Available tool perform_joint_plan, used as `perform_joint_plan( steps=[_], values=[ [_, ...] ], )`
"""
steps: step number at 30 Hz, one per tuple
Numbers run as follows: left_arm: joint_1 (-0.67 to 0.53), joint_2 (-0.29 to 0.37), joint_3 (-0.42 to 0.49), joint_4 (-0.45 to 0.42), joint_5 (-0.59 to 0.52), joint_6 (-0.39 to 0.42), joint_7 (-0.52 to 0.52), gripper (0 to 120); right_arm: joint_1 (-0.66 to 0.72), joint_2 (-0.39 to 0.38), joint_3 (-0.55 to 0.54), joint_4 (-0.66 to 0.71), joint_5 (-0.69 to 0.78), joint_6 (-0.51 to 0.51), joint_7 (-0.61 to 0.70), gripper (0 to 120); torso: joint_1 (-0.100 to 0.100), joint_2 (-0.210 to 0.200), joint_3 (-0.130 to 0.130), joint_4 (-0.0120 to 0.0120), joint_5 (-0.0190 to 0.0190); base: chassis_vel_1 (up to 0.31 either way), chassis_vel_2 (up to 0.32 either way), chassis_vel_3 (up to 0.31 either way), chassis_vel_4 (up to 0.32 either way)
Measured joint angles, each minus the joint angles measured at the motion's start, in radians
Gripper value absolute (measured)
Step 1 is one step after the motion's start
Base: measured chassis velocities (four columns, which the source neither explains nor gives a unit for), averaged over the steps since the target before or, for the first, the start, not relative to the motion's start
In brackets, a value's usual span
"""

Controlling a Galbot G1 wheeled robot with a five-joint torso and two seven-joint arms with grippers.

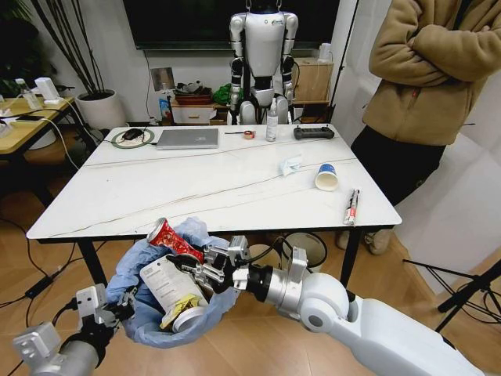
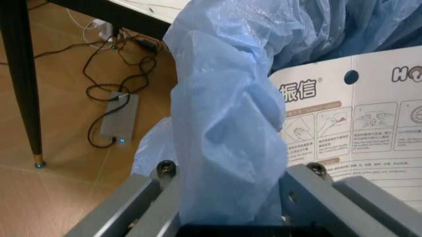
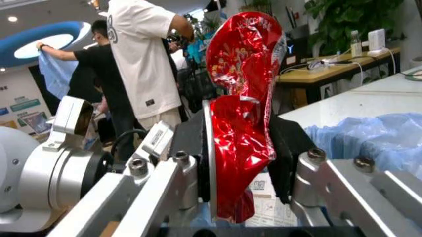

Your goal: Pick up the trash bin and place the trash from the table into it.

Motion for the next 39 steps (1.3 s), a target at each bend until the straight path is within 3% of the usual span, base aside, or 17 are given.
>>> perform_joint_plan(
  steps=[1, 6, 10, 14, 15, 20, 29, 35, 39],
  values=[
    [0.0, 0.0, 0.0, 0.0, 0.0, 0.0, 0.0, 0, 0.0, 0.0, 0.0, 0.0, 0.0, 0.0, 0.0, 26, 0.0, 0.0, 0.0, 0.0, 0.0, 0.0, 0.0, 0.0, 0.0],
    [-0.003, -0.001, 0.002, 0.002, -0.001, 0.001, 0.0, 0, -0.015, -0.004, 0.007, 0.006, -0.009, 0.002, -0.002, 50, 0.0, 0.0, 0.0, 0.0, 0.0001, 0.0, 0.0, 0.0, 0.0],
    [-0.004, -0.002, 0.003, 0.004, -0.001, 0.001, 0.0, 0, -0.018, -0.003, 0.011, 0.006, -0.01, 0.003, -0.001, 57, 0.0, 0.0, 0.0, 0.0, 0.0001, 0.0, 0.0, 0.0, 0.0],
    [-0.005, -0.003, 0.005, 0.006, 0.0, 0.001, 0.0, 0, -0.028, -0.001, 0.028, 0.007, -0.011, 0.004, 0.008, 79, 0.0, 0.0, 0.0, 0.0, 0.0, 0.0, 0.0, 0.0, 0.0],
    [-0.005, -0.003, 0.005, 0.006, 0.0, 0.001, 0.0, 0, -0.028, -0.001, 0.028, 0.007, -0.011, 0.004, 0.008, 79, 0.0, 0.0, 0.0, 0.0, 0.0, 0.0, 0.0, 0.0, 0.0],
    [-0.005, -0.003, 0.008, 0.007, 0.002, 0.001, 0.0, 0, -0.029, 0.031, 0.12, 0.001, -0.016, 0.005, 0.066, 98, 0.0, 0.0, 0.0, 0.0, 0.0002, 0.0, 0.0, 0.0, 0.0],
    [-0.011, 0.0, 0.017, 0.015, 0.007, 0.001, 0.003, 0, -0.022, 0.064, 0.34, -0.075, -0.089, -0.073, 0.27, 100, 0.0, 0.0, 0.0, 0.0002, 0.0001, 0.0, 0.0, 0.0, 0.0],
    [-0.022, -0.006, 0.035, 0.032, 0.02, -0.002, 0.011, 0, -0.104, 0.087, 0.541, -0.157, -0.155, -0.18, 0.417, 100, 0.0, 0.0, 0.0, 0.0, 0.0003, 0.0, 0.0, 0.0, 0.0],
    [-0.028, 0.0, 0.037, 0.037, 0.024, -0.004, 0.013, 0, -0.147, 0.089, 0.611, -0.181, -0.214, -0.228, 0.502, 100, 0.0, 0.0, 0.0, 0.0, 0.0003, 0.0, 0.0, 0.0, 0.0]
  ],
)
